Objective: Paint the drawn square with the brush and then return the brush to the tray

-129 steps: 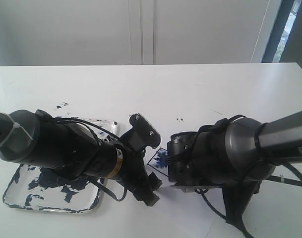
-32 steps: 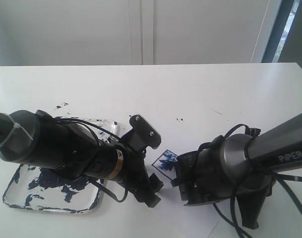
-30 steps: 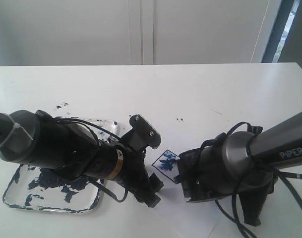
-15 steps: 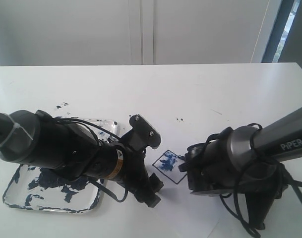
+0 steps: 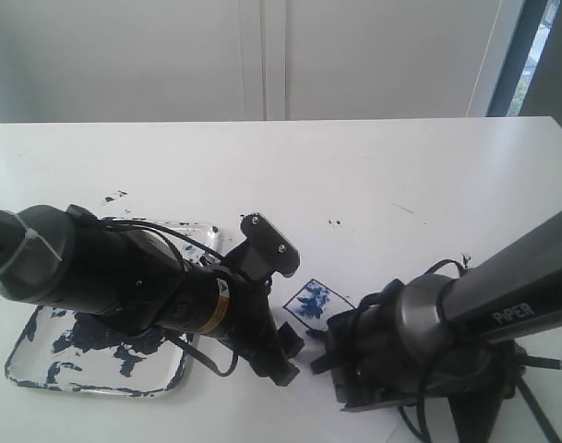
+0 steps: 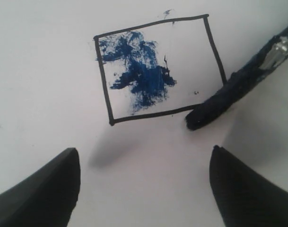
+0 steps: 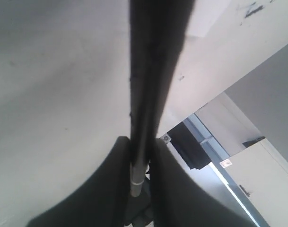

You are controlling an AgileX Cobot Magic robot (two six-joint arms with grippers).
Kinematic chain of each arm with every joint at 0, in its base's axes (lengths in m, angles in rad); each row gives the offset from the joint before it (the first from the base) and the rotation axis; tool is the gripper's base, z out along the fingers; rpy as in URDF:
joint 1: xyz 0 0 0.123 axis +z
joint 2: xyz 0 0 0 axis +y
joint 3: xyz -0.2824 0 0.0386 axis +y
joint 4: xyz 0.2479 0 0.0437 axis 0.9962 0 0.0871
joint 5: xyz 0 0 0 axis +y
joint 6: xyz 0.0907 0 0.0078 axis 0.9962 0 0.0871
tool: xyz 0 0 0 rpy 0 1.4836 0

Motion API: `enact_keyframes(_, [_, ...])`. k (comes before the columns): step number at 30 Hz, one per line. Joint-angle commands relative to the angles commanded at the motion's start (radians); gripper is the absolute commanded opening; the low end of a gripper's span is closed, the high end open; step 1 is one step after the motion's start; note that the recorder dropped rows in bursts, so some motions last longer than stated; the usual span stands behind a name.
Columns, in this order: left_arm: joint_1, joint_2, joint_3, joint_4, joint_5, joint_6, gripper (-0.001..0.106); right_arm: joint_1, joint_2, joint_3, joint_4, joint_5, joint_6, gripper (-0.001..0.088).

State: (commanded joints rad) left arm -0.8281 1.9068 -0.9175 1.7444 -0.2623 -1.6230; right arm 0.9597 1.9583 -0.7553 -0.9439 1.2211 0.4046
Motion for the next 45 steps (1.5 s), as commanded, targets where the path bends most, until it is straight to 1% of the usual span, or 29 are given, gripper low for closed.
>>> enact_keyframes(1, [0.0, 0.0, 0.0, 0.0, 0.0, 0.0, 0.078, -0.025, 0.0, 0.0, 0.0, 0.0, 0.007, 0.0])
enact_keyframes(4, [0.0, 0.0, 0.0, 0.0, -0.002, 0.0, 0.078, -0.056, 0.0, 0.0, -0.01, 0.0, 0.026, 0.0])
enact_keyframes(7, [0.0, 0.0, 0.0, 0.0, 0.004, 0.0, 0.078, -0.059, 0.0, -0.004, -0.028, 0.0, 0.046, 0.0])
enact_keyframes(10, [0.0, -0.021, 0.0, 0.0, 0.042, 0.0, 0.078, -0.059, -0.009, -0.02, -0.021, 0.0, 0.063, 0.0])
enact_keyframes(13, [0.0, -0.071, -0.004, 0.0, 0.093, 0.0, 0.078, -0.059, -0.031, -0.038, -0.015, 0.0, 0.077, 0.0])
enact_keyframes(16, [0.0, -0.152, -0.004, 0.0, 0.132, 0.0, 0.078, -0.053, -0.069, -0.047, -0.009, 0.0, 0.092, 0.0])
enact_keyframes(19, [0.0, -0.239, -0.004, 0.0, 0.157, -0.004, 0.078, -0.019, -0.119, -0.052, -0.015, 0.0, 0.096, 0.0])
enact_keyframes(21, [0.0, -0.289, -0.004, -0.005, 0.163, -0.019, 0.078, 0.014, -0.149, -0.052, -0.022, 0.0, 0.096, 0.0])
enact_keyframes(23, [0.0, -0.349, -0.004, -0.008, 0.194, -0.073, 0.078, 0.057, -0.172, -0.052, -0.024, 0.0, 0.096, 0.0])
enact_keyframes(25, [0.0, -0.407, -0.002, -0.008, 0.243, -0.14, 0.078, 0.099, -0.186, -0.052, -0.035, 0.0, 0.101, 0.0])
enact_keyframes(27, [0.0, -0.454, -0.002, -0.008, 0.282, -0.177, 0.078, 0.142, -0.189, -0.064, -0.052, 0.0, 0.121, 0.0])
enact_keyframes(30, [0.0, -0.519, 0.005, -0.016, 0.364, -0.186, 0.078, 0.202, -0.189, -0.106, -0.057, 0.0, 0.122, 0.0])
enact_keyframes(32, [0.0, -0.565, 0.03, -0.068, 0.461, -0.165, 0.078, 0.232, -0.189, -0.14, -0.066, 0.0, 0.115, 0.0])
enact_keyframes(34, [0.0, -0.606, 0.061, -0.204, 0.572, -0.088, 0.078, 0.252, -0.187, -0.171, -0.073, 0.0, 0.092, 0.0])
enact_keyframes(35, [0.0, -0.621, 0.076, -0.271, 0.611, -0.03, 0.078, 0.263, -0.185, -0.188, -0.076, 0.0, 0.083, 0.0])
enact_keyframes(37, [0.0, -0.652, 0.098, -0.445, 0.725, 0.131, 0.078, 0.279, -0.178, -0.224, -0.078, -0.004, 0.058, 0.0])
enact_keyframes(39, [0.0, -0.671, 0.104, -0.575, 0.832, 0.263, 0.078, 0.287, -0.159, -0.264, -0.076, -0.054, 0.039, 0.0])
enact_keyframes(40, [0.0, -0.679, 0.104, -0.63, 0.874, 0.31, 0.078, 0.29, -0.146, -0.282, -0.075, -0.075, 0.039, 0.0])
enact_keyframes(42, [0.0, -0.689, 0.104, -0.683, 0.918, 0.35, 0.078, 0.296, -0.109, -0.329, -0.064, -0.118, 0.032, 0.0])
enact_keyframes(45, [0.0, -0.709, 0.104, -0.722, 0.944, 0.363, 0.078, 0.296, -0.046, -0.399, 0.002, -0.157, -0.002, 0.0])
